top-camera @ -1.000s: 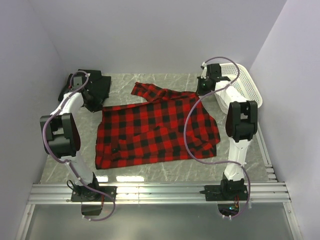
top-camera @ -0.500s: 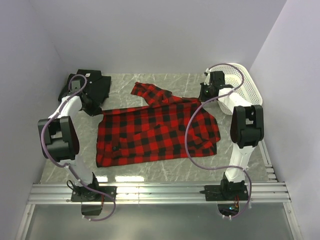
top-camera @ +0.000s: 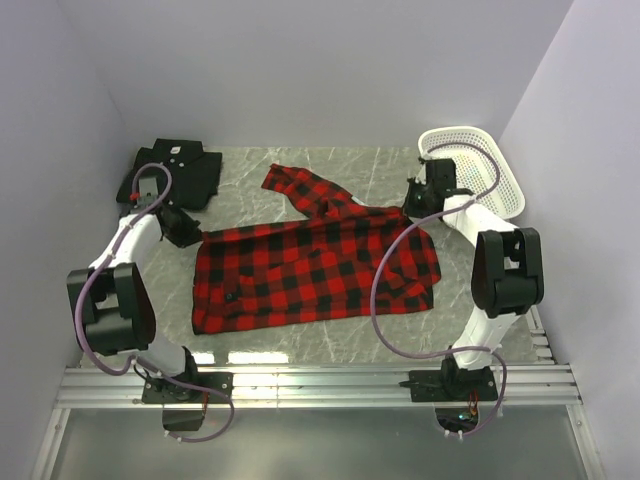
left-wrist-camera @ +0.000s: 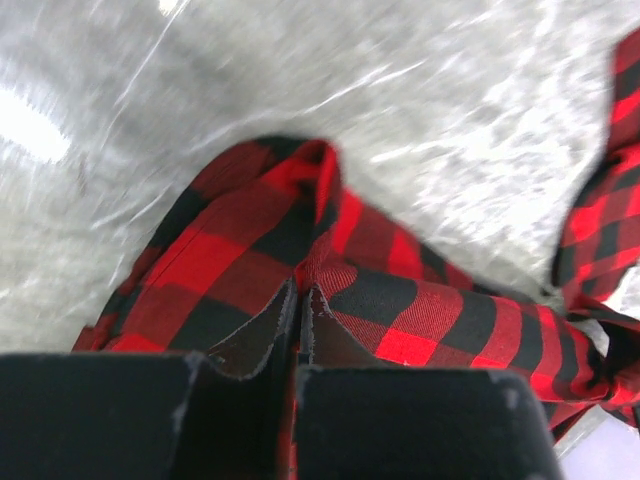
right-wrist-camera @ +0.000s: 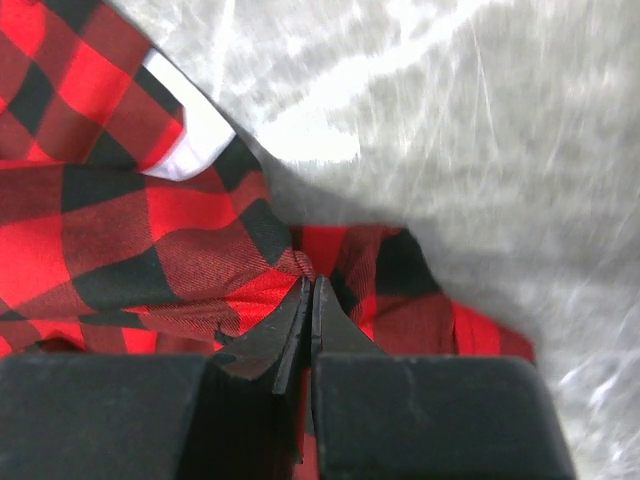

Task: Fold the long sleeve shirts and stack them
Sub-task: Fold the shirt

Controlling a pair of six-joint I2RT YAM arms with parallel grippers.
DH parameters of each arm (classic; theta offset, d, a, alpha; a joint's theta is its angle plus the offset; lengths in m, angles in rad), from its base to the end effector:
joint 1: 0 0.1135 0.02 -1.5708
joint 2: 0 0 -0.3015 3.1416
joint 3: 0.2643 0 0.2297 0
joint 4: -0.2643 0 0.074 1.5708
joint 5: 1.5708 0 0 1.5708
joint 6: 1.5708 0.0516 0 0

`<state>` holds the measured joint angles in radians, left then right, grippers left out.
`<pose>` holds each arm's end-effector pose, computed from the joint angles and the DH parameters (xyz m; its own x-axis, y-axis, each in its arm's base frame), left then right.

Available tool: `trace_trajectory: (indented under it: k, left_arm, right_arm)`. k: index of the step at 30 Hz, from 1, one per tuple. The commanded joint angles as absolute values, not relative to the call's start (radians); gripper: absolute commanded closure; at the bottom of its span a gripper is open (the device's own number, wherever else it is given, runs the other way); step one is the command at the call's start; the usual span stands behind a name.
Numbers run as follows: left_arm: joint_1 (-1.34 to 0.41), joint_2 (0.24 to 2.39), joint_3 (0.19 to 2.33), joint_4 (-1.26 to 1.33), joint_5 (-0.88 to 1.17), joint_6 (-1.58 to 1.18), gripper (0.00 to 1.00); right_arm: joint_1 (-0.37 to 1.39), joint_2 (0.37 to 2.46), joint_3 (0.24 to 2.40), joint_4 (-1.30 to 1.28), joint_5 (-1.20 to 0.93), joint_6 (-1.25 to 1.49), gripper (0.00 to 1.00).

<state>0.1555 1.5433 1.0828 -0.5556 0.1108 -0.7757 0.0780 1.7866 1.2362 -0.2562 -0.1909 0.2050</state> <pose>0.3002 0.0413 0.2636 -0.5321 -0.7878 -0.3102 -0.6568 0.6153 -0.4359 0.3892 0.0402 0.2532 -0.7469 0.1421 -0.6496 -0.0565 0.9598 0.2750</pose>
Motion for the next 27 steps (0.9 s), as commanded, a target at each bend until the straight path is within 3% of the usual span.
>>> trace_trajectory:
  k: [1, 9, 11, 12, 14, 18, 22, 25, 27]
  left_arm:
    - [0.173, 1.479, 1.020, -0.519, 0.038, -0.794, 0.99]
    - [0.172, 1.402, 0.833, -0.463, 0.009, -0.857, 0.94]
    - [0.173, 1.408, 0.818, -0.463, 0.014, -0.857, 0.81]
    - [0.172, 1.417, 0.816, -0.463, 0.038, -0.853, 0.79]
    - [0.173, 1.417, 0.816, -0.475, 0.084, -0.848, 0.74]
    - [0.173, 1.350, 0.804, -0.489, 0.121, -0.838, 0.65]
    - [0.173, 1.260, 0.799, -0.535, 0.097, -0.825, 0.37]
    - [0.173, 1.213, 0.821, -0.532, 0.084, -0.821, 0.25]
    - [0.170, 1.215, 0.839, -0.522, 0.074, -0.818, 0.24]
  right_arm:
    - [0.072, 1.724, 1.168, -0.190, -0.109, 0.296, 0.96]
    - [0.118, 1.684, 1.022, -0.172, -0.045, 0.457, 0.89]
    - [0.118, 1.672, 0.997, -0.161, -0.051, 0.486, 0.84]
    - [0.118, 1.664, 0.973, -0.155, -0.067, 0.486, 0.80]
    - [0.117, 1.637, 0.945, -0.141, -0.074, 0.486, 0.64]
    - [0.120, 1.559, 0.919, -0.137, -0.074, 0.468, 0.53]
    - [0.118, 1.485, 0.922, -0.132, -0.066, 0.459, 0.46]
    - [0.117, 1.480, 0.939, -0.112, -0.054, 0.469, 0.39]
    - [0.115, 1.506, 0.994, -0.132, -0.049, 0.476, 0.39]
